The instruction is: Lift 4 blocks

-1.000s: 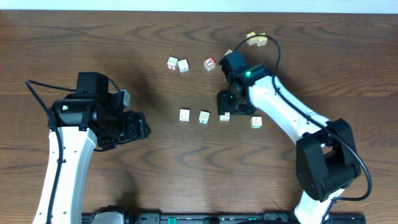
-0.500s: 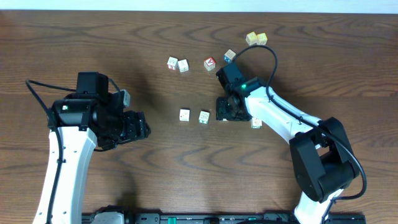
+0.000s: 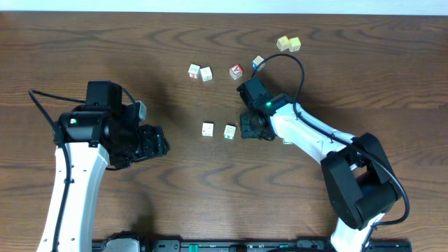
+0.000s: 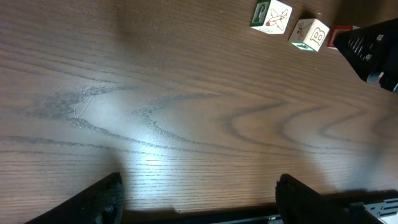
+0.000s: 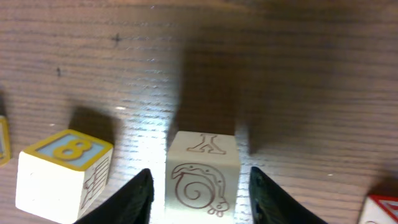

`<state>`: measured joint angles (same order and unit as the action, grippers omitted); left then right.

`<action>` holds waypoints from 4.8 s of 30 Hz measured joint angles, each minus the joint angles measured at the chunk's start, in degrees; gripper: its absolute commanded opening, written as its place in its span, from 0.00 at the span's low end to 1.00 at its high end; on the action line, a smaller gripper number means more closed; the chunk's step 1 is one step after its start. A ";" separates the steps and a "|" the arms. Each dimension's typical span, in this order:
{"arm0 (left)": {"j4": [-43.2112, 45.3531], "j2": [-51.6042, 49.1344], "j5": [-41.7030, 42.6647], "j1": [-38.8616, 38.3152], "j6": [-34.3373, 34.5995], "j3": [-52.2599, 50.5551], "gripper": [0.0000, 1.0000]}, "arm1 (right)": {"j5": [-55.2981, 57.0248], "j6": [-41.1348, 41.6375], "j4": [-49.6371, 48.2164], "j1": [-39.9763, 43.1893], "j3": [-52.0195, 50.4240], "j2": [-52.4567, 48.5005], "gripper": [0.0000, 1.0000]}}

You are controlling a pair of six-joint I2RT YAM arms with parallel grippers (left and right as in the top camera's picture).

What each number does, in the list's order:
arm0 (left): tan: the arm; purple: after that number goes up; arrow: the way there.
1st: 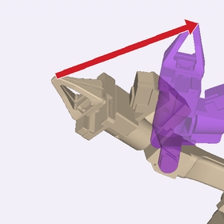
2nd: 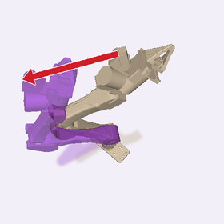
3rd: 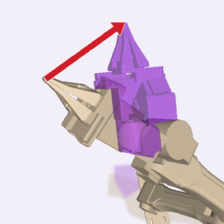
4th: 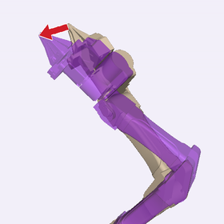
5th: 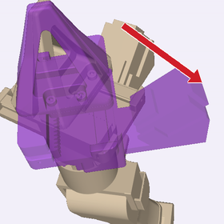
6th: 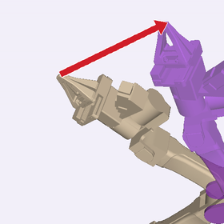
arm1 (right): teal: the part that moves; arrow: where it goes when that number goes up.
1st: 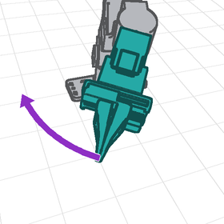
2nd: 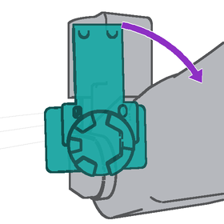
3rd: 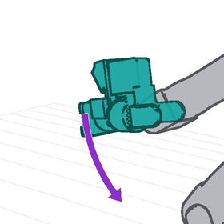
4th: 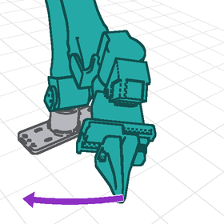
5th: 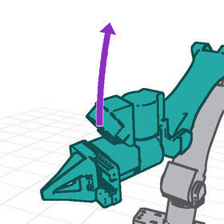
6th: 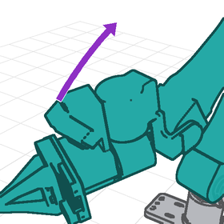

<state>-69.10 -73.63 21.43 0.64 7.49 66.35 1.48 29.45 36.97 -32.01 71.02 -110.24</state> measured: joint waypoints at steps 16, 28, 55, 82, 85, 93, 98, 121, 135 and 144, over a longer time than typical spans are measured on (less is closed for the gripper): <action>0.00 0.00 -0.02 0.00 0.00 0.00 0.79 | 2.54 -1.27 -1.05 -0.04 0.00 -0.20 0.42; 0.00 0.00 -0.02 0.00 0.00 0.00 0.79 | 2.75 -1.64 -1.86 -0.04 -0.24 -2.27 0.27; -0.02 0.00 0.00 0.00 0.00 0.00 0.79 | 2.95 0.79 14.40 5.20 2.10 -2.27 0.26; 0.00 0.00 0.00 0.00 0.00 0.00 0.79 | -0.42 -0.11 12.22 6.91 2.14 -2.27 0.41; 0.00 0.00 -0.02 0.00 0.00 0.00 0.79 | -0.46 -1.27 12.90 6.91 2.95 -2.27 0.42; 0.00 0.00 -0.02 0.00 0.00 0.00 0.79 | -0.46 -3.13 16.15 6.91 8.26 -2.27 0.39; 0.00 0.00 0.00 0.00 0.00 0.00 0.79 | -0.46 -3.41 16.76 6.91 8.35 -2.27 0.39; 0.00 0.00 -0.02 0.00 0.00 0.00 0.79 | -10.08 -8.66 14.45 2.62 17.57 -2.40 0.48; 0.00 0.00 -0.02 0.00 0.00 0.00 0.79 | 0.09 13.68 12.90 -9.16 16.92 -5.88 0.50; 0.00 0.00 0.00 0.00 0.00 0.00 0.79 | 4.81 18.29 11.85 -9.90 16.87 -9.75 0.51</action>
<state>-69.10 -73.63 21.43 0.64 7.49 66.35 6.28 47.75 48.82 -41.91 87.90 -119.98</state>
